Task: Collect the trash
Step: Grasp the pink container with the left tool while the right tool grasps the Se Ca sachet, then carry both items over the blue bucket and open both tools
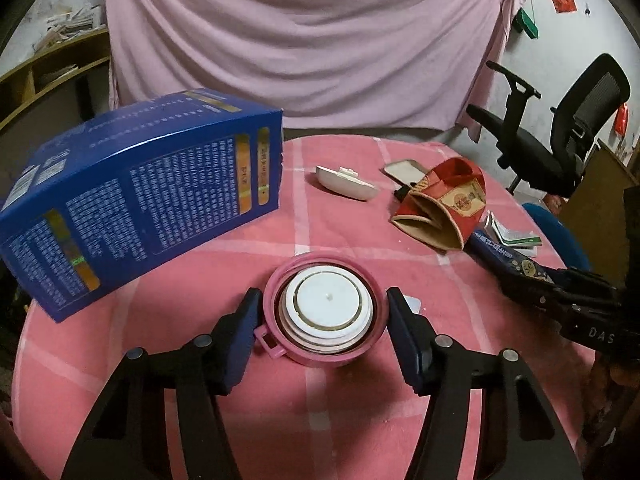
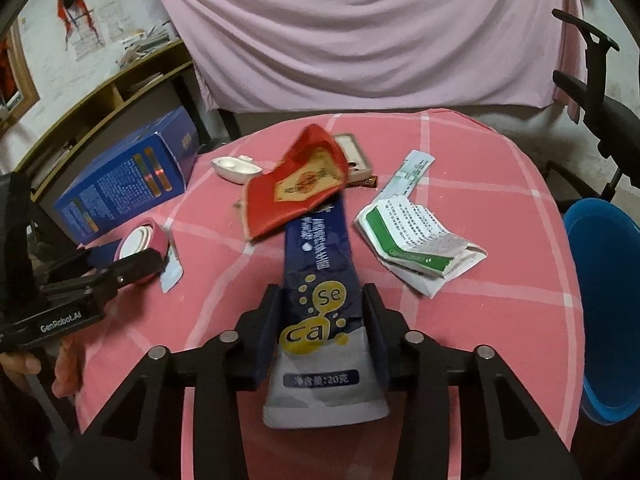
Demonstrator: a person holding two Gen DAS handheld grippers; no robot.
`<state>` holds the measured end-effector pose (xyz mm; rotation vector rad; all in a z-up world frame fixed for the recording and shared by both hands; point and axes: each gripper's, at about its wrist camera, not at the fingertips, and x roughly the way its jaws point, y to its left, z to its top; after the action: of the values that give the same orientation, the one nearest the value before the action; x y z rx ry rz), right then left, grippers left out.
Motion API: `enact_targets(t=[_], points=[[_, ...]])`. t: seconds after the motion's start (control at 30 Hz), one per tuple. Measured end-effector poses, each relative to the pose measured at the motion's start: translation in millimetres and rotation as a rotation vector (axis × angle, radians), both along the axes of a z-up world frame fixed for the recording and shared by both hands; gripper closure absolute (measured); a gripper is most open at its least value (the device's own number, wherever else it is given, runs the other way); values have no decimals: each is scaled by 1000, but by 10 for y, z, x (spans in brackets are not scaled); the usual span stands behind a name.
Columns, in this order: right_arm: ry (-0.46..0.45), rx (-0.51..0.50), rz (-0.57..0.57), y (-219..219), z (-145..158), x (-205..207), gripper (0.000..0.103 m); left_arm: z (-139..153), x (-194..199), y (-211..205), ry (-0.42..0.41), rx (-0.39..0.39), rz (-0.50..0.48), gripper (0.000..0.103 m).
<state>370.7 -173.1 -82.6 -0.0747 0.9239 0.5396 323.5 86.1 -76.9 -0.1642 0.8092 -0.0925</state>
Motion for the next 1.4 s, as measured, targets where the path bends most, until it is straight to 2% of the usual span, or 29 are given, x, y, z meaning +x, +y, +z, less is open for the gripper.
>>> enact_targets(t=[0.2,0.43,0.53,0.63,0.77,0.9,1.03,1.2,1.4], points=[[-34,18,14,-37,106,-173,69,78,-285,1,-69,-69,40,48],[-109,41,9,-216,227,-522,69,190,-478,-310,-150,-22,22,48],[-166,74,-8,-340,279,-668,69,261,-506,-429,-193,-27,19,48],[-231,111,-32,-480,342,-768,69,396,-548,-567,-261,-37,18,48],[-343,171,-82,-665,476,-854,69,639,-591,-788,-392,-46,8,48],[-480,202,-139,-836,664,-943,69,873,-595,-1099,-526,-61,-27,48],[-602,221,-198,-1081,839,-1011,69,1023,-537,-1425,-611,-87,-77,48],[-711,220,-284,-1454,989,-1037,69,1091,-383,-1908,-678,-101,-148,48],[-756,183,-371,-1906,1022,-978,69,1092,-166,-2506,-700,-129,-216,48]])
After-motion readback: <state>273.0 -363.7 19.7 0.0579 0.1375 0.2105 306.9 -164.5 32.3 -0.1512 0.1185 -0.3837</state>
